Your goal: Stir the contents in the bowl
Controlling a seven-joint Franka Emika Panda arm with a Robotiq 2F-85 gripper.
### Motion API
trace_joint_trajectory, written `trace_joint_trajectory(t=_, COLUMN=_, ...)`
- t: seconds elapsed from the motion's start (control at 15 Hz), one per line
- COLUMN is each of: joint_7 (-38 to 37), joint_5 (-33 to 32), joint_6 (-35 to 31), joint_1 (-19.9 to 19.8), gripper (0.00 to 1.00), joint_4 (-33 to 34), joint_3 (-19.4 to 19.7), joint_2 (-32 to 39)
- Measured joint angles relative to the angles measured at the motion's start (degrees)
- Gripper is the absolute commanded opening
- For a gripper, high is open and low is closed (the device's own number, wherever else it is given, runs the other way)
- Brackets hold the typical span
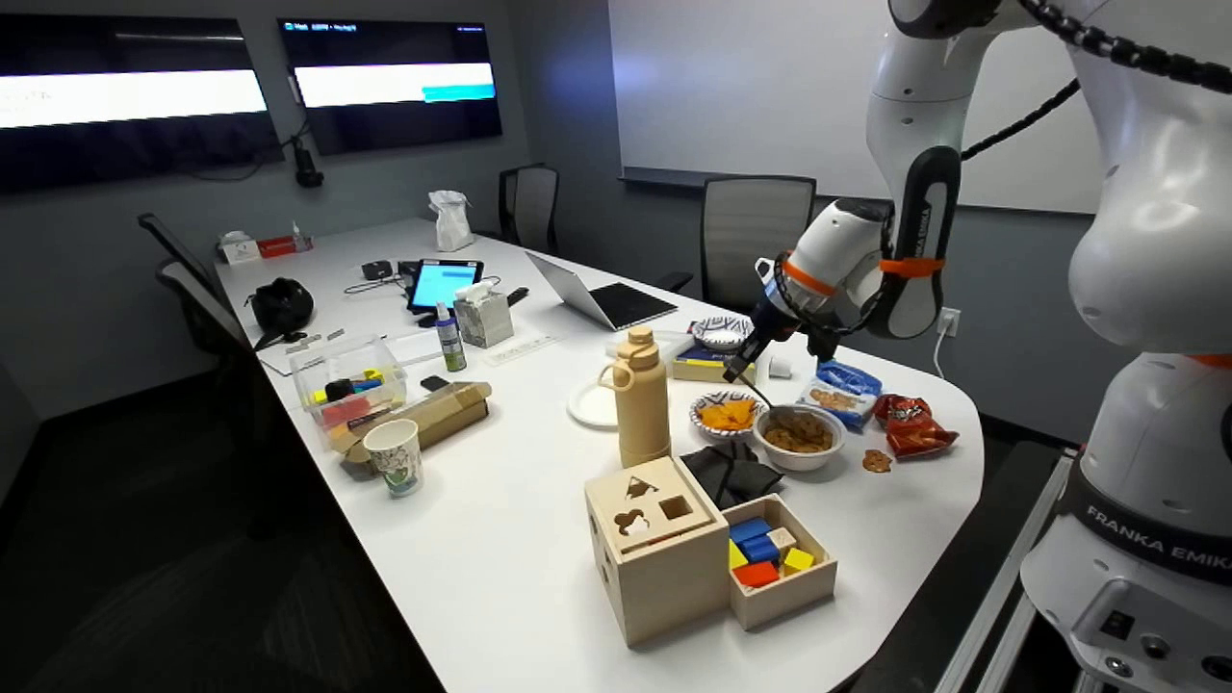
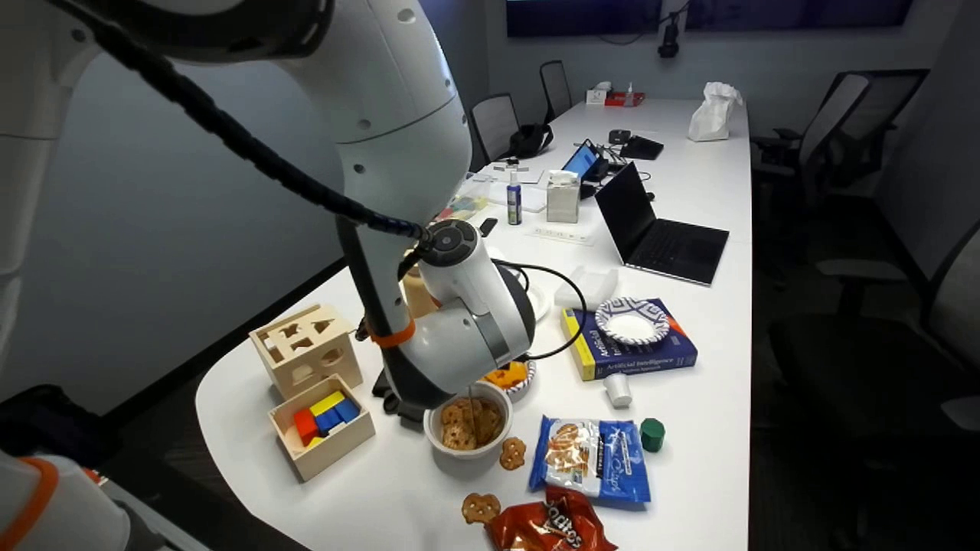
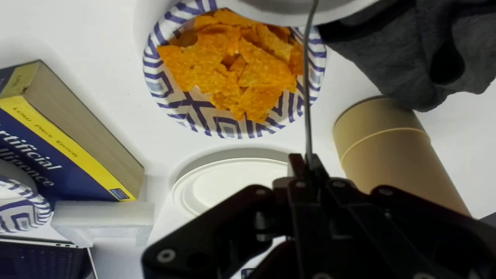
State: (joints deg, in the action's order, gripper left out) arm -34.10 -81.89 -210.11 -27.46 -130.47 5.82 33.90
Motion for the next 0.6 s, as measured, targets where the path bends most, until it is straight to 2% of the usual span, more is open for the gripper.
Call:
trace_joint_trajectory(t=0.4, joint_7=2.82, joint_5=2.27, joint_6=-5.01, joint_1=-0.15, gripper=0.01, joint_4=-0.44, joint_3=-0.46, joint_2=2.80)
trace_joint_trajectory(t=0.6, joint_7=3.86, joint_5=6.03, joint_6=-7.25, joint_1=-0.53, gripper=0.01, joint_4=-1.76, joint_3=-0.28, joint_2=2.85)
